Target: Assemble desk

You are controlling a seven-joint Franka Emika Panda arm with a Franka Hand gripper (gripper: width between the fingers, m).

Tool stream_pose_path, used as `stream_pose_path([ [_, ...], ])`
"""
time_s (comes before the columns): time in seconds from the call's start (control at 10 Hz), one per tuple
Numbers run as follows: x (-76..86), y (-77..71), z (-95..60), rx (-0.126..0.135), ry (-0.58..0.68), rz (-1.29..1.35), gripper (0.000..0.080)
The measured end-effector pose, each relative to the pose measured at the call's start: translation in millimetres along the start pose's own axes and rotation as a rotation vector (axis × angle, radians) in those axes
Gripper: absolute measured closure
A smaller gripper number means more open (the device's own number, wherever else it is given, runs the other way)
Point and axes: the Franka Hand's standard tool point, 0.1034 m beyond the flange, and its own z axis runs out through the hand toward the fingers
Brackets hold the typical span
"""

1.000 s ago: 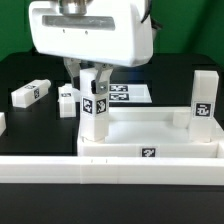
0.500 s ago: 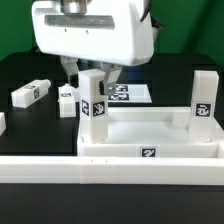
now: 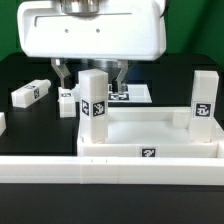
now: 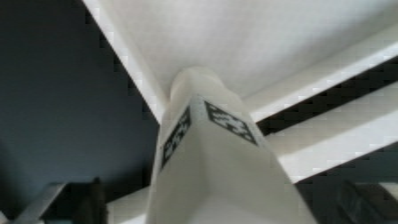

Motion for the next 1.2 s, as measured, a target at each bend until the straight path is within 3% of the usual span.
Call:
stream_pose_path([
  [0.9,-1.2,-2.5,0.6,-0.012,-0.004,-0.693,0.0162],
  [1.0,-1.1,-2.3,0.6,-0.016,-0.004,-0.729,0.0331],
  [1.1,-1.1,-2.3,0.6,-0.016,-0.004,-0.721,0.0331],
  [1.2,-1.0,-2.0,0.6,-0.016,-0.004,-0.721,0.0513],
])
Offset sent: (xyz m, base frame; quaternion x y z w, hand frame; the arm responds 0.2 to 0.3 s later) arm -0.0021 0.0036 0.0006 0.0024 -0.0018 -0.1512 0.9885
